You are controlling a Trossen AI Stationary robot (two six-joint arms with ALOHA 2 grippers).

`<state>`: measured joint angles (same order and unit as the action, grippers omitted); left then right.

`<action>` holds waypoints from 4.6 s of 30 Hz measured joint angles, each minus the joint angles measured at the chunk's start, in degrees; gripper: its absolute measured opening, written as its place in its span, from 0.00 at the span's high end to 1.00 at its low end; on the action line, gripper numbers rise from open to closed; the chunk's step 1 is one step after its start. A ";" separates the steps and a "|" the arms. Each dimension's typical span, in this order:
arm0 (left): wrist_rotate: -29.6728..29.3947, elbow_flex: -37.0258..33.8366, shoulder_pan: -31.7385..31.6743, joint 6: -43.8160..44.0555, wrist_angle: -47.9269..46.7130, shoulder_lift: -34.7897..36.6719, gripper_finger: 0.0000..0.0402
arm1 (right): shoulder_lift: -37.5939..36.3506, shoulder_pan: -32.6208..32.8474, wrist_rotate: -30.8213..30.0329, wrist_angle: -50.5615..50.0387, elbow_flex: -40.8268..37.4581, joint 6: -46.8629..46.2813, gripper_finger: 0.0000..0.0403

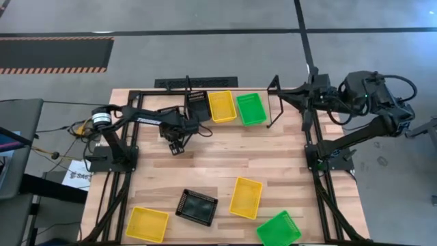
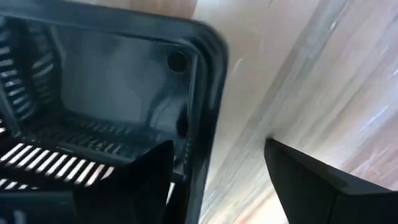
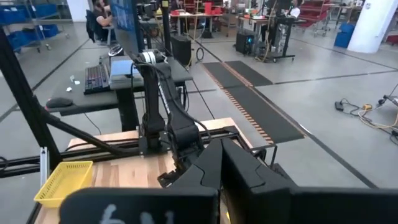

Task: Stack baskets on shelf by color
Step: Stack the top black bin on top of the black bin on the shelf

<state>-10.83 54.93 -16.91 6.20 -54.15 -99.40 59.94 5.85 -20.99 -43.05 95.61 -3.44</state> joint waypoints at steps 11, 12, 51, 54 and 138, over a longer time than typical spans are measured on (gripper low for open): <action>-1.13 2.37 0.64 3.28 -2.37 -0.29 0.97 | 1.15 0.00 -0.11 0.23 0.00 -0.13 0.94; -0.71 2.92 0.98 3.82 -3.74 -0.03 0.98 | 1.29 0.00 -0.11 0.04 0.00 -0.13 0.93; -2.89 58.91 2.39 -15.00 -19.95 -12.13 1.00 | 1.33 0.00 -0.13 -1.33 -0.02 1.95 0.94; -2.93 58.91 1.54 -13.37 -22.00 -14.26 1.00 | 1.33 0.00 -0.11 -2.48 -0.02 1.87 0.94; 2.54 50.15 -2.87 -11.98 -23.99 -18.90 0.99 | 1.33 0.00 -0.07 -4.96 -0.02 1.92 0.94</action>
<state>-8.29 105.08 -19.78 -5.78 -78.15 -118.30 61.28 5.85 -21.06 -48.01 95.59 -1.52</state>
